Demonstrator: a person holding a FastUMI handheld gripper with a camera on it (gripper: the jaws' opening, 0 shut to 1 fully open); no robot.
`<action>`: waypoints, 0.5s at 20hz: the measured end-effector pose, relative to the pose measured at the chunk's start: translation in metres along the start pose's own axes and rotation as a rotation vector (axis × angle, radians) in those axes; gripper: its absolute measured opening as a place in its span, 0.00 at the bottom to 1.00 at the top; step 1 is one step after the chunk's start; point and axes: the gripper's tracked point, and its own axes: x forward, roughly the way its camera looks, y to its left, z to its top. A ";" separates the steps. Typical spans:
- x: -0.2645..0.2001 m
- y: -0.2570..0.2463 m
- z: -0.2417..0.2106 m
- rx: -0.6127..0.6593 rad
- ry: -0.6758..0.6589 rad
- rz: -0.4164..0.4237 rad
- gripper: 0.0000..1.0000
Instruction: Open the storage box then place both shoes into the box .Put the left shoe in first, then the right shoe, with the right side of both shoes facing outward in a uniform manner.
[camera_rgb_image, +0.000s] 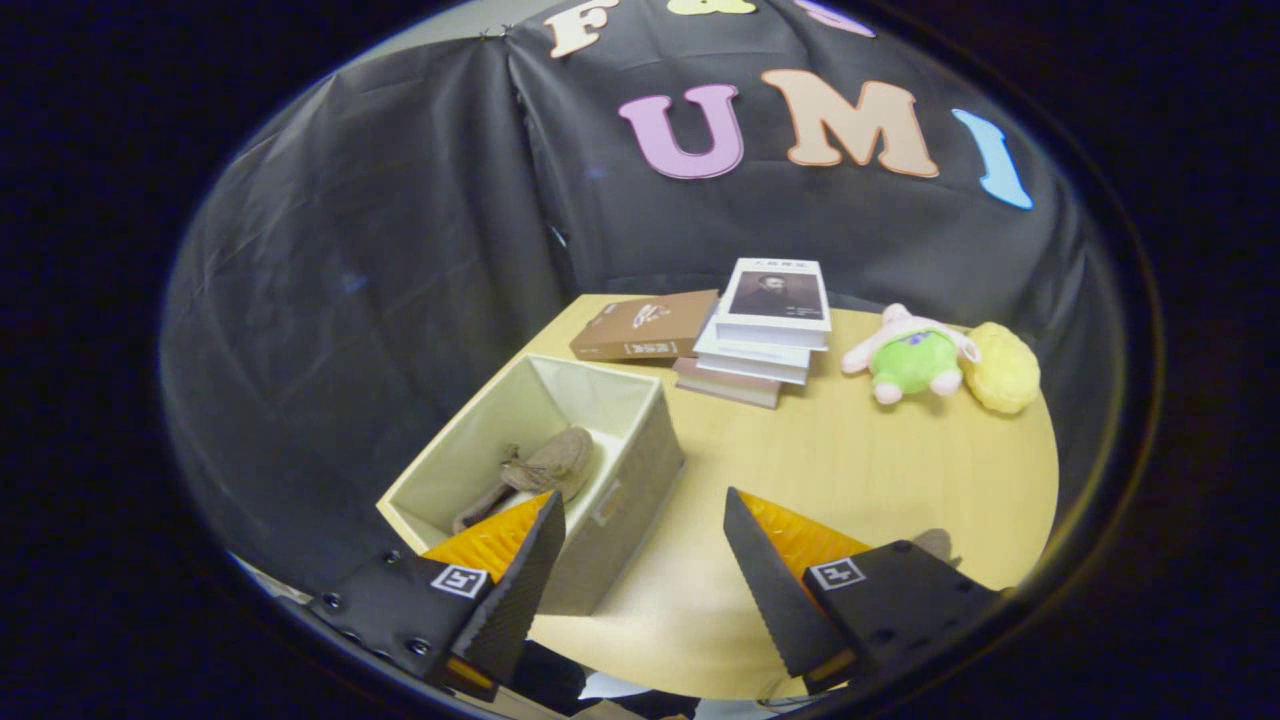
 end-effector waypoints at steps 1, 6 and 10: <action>-0.004 -0.013 0.000 0.001 0.002 -0.014 1.00; -0.026 -0.073 -0.007 0.017 -0.003 -0.082 1.00; -0.046 -0.126 -0.024 0.062 0.024 -0.168 1.00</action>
